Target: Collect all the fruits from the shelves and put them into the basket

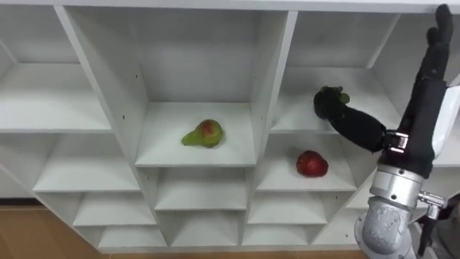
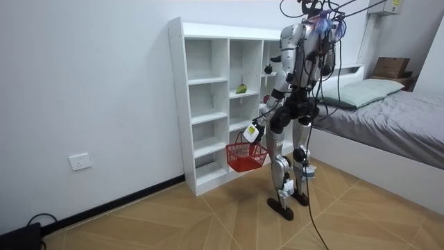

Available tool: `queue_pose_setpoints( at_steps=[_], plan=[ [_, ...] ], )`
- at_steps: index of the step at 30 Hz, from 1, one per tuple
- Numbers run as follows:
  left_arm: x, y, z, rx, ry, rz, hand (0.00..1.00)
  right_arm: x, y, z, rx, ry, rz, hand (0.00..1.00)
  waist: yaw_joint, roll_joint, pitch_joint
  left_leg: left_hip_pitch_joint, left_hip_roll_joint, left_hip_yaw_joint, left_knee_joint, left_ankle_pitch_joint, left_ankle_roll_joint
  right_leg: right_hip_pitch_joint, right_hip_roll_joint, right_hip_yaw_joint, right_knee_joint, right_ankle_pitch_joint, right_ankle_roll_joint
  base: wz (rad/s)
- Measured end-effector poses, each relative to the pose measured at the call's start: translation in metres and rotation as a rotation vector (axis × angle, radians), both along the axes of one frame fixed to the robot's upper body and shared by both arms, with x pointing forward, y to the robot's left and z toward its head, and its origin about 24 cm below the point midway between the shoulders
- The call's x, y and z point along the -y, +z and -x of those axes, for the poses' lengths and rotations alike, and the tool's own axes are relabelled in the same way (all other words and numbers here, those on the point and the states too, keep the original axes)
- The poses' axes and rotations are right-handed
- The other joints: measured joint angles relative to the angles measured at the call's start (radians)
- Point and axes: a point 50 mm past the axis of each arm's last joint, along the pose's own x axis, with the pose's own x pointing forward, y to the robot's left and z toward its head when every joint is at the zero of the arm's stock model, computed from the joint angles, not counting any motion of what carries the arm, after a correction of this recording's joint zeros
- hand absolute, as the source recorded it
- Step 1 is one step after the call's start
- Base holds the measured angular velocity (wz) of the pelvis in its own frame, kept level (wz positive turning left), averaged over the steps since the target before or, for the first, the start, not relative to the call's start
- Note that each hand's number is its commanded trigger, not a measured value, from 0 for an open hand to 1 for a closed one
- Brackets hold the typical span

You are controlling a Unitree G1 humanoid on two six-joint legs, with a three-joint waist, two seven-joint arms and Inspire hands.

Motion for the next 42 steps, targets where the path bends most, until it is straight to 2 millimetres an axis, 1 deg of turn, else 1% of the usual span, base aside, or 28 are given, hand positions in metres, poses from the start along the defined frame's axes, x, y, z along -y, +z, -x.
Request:
queue_pose_setpoints(
  at_steps=[6, 7, 9, 11, 15, 20, 22, 23, 24, 26, 27, 31, 32, 34, 35, 42],
  plan=[
    [-0.001, 0.000, -0.001, -0.003, -0.025, 0.010, 1.00, -0.003, -0.003, 0.000, -0.023, 0.026, 0.003, 0.00, -0.010, 0.000, 0.0002, -0.004, -0.002, 0.000, 0.000, 0.000, 0.000, 0.004, 0.000, -0.003, -0.016, 0.004, 0.001, 0.00],
    [-0.001, 0.000, -0.001, -0.003, -0.027, 0.010, 1.00, -0.002, -0.005, 0.000, -0.036, 0.032, 0.008, 0.00, -0.010, -0.001, 0.0002, -0.005, -0.002, 0.000, -0.001, 0.000, 0.000, 0.004, 0.000, -0.003, -0.016, 0.004, 0.001, 0.00],
    [-0.001, 0.000, -0.002, -0.002, -0.030, 0.011, 1.00, -0.003, -0.017, 0.000, -0.108, 0.062, 0.019, 0.00, -0.010, -0.002, -0.0003, -0.006, -0.002, 0.000, -0.001, 0.000, 0.000, 0.002, 0.000, -0.005, -0.016, 0.004, 0.000, 0.00],
    [-0.001, 0.000, -0.003, -0.001, -0.030, 0.011, 1.00, -0.003, -0.023, -0.001, -0.148, 0.072, 0.000, 0.00, -0.011, -0.002, -0.0009, -0.008, -0.002, -0.002, -0.001, 0.000, 0.000, 0.001, 0.000, -0.007, -0.017, 0.004, 0.001, 0.03],
    [-0.001, 0.000, -0.004, 0.001, -0.032, 0.009, 1.00, 0.001, -0.029, -0.001, -0.188, 0.062, -0.053, 0.00, -0.013, -0.003, -0.0024, -0.017, -0.002, -0.023, 0.000, 0.000, 0.000, 0.000, -0.006, -0.028, -0.017, 0.004, 0.001, 0.13],
    [-0.001, 0.000, -0.004, 0.003, -0.032, 0.009, 1.00, 0.002, -0.029, -0.002, -0.192, 0.065, -0.053, 0.00, -0.012, 0.001, -0.0040, -0.020, -0.002, -0.035, 0.002, 0.000, 0.000, 0.002, -0.011, -0.043, -0.019, 0.004, 0.001, 0.08],
    [-0.001, 0.001, -0.005, 0.004, -0.033, 0.009, 1.00, 0.002, -0.030, -0.002, -0.194, 0.063, -0.053, 0.00, -0.013, 0.002, -0.0035, -0.021, -0.002, -0.039, 0.002, 0.001, 0.001, 0.003, -0.013, -0.048, -0.019, 0.004, 0.001, 0.06],
    [-0.001, 0.001, -0.005, 0.005, -0.033, 0.009, 1.00, 0.003, -0.031, -0.001, -0.203, 0.059, -0.053, 0.00, -0.014, 0.004, -0.0017, -0.022, -0.002, -0.042, 0.004, 0.001, 0.001, 0.005, -0.014, -0.051, -0.019, 0.004, 0.001, 0.07],
    [-0.001, 0.001, -0.005, 0.007, -0.034, 0.009, 1.00, 0.004, -0.033, -0.001, -0.213, 0.057, -0.057, 0.00, -0.014, 0.001, -0.0033, -0.023, -0.003, -0.044, 0.004, 0.002, 0.002, 0.005, -0.015, -0.052, -0.018, 0.004, 0.001, 0.06],
    [-0.001, 0.001, -0.006, 0.007, -0.034, 0.009, 1.00, 0.004, -0.036, -0.001, -0.228, 0.061, -0.060, 0.00, -0.014, 0.004, -0.0017, -0.025, -0.004, -0.044, 0.006, 0.002, 0.003, 0.004, -0.017, -0.052, -0.018, 0.003, 0.002, 0.00],
    [-0.001, 0.001, -0.006, 0.008, -0.034, 0.009, 1.00, 0.005, -0.037, -0.001, -0.235, 0.063, -0.060, 0.00, -0.014, 0.003, -0.0025, -0.026, -0.004, -0.045, 0.006, 0.002, 0.003, 0.004, -0.017, -0.052, -0.017, 0.003, 0.002, 0.00],
    [-0.001, 0.001, -0.006, 0.009, -0.035, 0.008, 1.00, 0.005, -0.037, -0.001, -0.238, 0.063, -0.064, 0.00, -0.014, 0.005, -0.0017, -0.028, -0.005, -0.046, 0.005, 0.002, 0.003, 0.004, -0.017, -0.052, -0.017, 0.003, 0.002, 0.00],
    [-0.001, 0.001, -0.006, 0.010, -0.035, 0.008, 1.00, 0.005, -0.037, -0.001, -0.238, 0.063, -0.064, 0.00, -0.014, 0.002, -0.0034, -0.028, -0.005, -0.046, 0.005, 0.002, 0.003, 0.004, -0.017, -0.052, -0.017, 0.003, 0.002, 0.00],
    [-0.001, 0.001, -0.006, 0.010, -0.035, 0.008, 1.00, 0.005, -0.037, -0.001, -0.238, 0.062, -0.064, 0.00, -0.014, 0.004, -0.0034, -0.028, -0.005, -0.046, 0.007, 0.002, 0.003, 0.004, -0.017, -0.053, -0.018, 0.003, 0.002, 0.00],
    [-0.001, 0.001, -0.007, 0.012, -0.035, 0.008, 1.00, 0.006, -0.038, -0.001, -0.239, 0.059, -0.063, 0.00, -0.014, 0.002, -0.0051, -0.028, -0.005, -0.047, 0.010, 0.002, 0.003, 0.004, -0.017, -0.053, -0.017, 0.003, 0.002, 0.00],
    [-0.003, 0.001, -0.005, 0.007, -0.039, 0.002, 1.00, 0.008, -0.037, -0.003, -0.236, 0.049, -0.093, 0.00, -0.012, 0.002, -0.0055, -0.026, -0.005, -0.047, 0.010, 0.002, 0.003, 0.005, -0.016, -0.053, -0.016, 0.003, 0.002, 0.00]
  ],
)
